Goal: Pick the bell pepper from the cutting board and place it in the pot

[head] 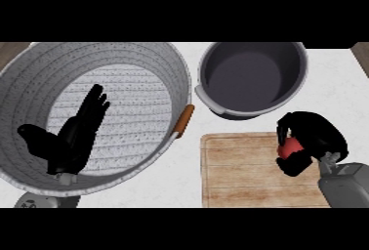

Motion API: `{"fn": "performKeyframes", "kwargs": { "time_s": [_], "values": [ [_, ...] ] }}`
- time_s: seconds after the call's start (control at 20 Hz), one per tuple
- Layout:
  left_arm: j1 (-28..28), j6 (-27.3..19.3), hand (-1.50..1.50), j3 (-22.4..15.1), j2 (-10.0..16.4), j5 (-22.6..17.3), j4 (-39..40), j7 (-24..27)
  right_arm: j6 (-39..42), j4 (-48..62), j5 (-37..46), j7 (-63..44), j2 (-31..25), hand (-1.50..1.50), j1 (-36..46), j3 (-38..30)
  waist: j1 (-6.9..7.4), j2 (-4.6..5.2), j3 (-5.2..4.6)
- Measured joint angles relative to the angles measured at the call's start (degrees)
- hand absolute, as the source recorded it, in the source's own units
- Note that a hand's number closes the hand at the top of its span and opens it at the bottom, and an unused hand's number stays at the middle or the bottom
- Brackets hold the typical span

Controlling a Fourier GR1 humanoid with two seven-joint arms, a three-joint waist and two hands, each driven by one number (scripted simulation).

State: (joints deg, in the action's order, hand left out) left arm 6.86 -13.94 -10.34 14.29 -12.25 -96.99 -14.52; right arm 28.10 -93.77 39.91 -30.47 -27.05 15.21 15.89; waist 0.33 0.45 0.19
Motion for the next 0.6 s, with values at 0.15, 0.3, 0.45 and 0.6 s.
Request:
{"fn": "performKeyframes", "kwargs": {
  "time_s": [0.15, 0.3, 0.45, 0.6],
  "values": [
    [0.4, 0.3, 0.0, 0.3, 0.1, -0.2, 0.4, 0.4, -0.1, 5.6, -3.7, 13.5, -6.2, 1.5, 1.3, -4.6, 0.44, 0.23, 0.04],
    [0.4, 0.5, 0.0, 0.1, 0.1, -0.2, 0.0, -0.1, -2.2, 13.1, -4.3, 25.6, -12.0, 1.5, 3.2, -8.7, 0.8, 0.21, 0.02],
    [1.5, 0.1, 0.0, -0.4, -0.7, 0.6, 1.5, 0.3, -6.6, 19.2, -3.4, 32.9, -14.7, 1.5, 6.6, -12.4, 0.76, 0.17, -0.02],
    [1.4, 0.1, 0.0, -0.3, -0.8, 0.8, 1.5, 0.2, -10.2, 24.7, -3.8, 40.2, -17.0, 1.5, 9.2, -16.2, 0.76, 0.03, -0.07]
  ]
}}
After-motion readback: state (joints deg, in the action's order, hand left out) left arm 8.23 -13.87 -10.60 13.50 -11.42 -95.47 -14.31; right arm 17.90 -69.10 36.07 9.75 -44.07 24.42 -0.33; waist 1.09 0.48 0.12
